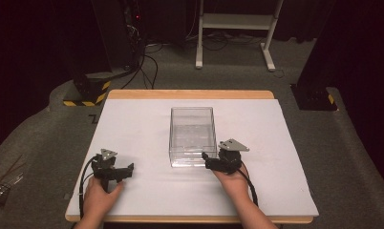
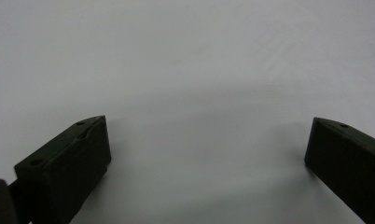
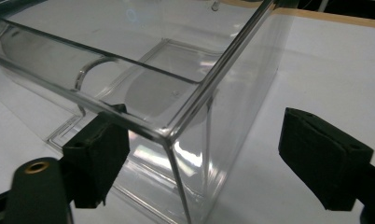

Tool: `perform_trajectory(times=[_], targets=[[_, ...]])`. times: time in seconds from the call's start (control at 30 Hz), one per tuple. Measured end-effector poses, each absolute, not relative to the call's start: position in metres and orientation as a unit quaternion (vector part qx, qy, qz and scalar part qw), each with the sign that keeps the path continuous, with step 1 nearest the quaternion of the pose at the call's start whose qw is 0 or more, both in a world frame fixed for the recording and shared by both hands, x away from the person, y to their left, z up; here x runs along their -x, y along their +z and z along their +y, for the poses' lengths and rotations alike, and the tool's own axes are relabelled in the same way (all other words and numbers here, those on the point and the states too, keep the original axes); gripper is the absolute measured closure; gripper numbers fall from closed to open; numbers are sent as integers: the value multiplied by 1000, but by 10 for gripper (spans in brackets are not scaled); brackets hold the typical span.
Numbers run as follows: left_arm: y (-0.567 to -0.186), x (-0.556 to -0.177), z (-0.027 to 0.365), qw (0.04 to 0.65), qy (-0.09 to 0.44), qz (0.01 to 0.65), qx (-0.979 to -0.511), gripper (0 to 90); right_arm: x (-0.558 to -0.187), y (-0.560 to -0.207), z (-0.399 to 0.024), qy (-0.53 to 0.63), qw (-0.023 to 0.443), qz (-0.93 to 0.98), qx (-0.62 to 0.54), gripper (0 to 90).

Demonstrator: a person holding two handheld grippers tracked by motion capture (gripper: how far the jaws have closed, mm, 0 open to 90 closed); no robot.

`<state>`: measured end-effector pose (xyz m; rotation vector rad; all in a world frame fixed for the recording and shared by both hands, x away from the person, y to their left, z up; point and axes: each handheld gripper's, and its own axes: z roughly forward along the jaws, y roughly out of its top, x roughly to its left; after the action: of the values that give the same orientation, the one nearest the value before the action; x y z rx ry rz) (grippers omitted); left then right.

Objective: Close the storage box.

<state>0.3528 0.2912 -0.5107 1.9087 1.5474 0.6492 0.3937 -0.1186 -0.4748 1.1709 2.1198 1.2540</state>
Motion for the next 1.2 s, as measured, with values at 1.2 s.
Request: perform_trajectory(times=[1.2], targets=[[-511,-353,291,296,244,582,-717,4,-353,-490,-223,395,236,758,-462,256]])
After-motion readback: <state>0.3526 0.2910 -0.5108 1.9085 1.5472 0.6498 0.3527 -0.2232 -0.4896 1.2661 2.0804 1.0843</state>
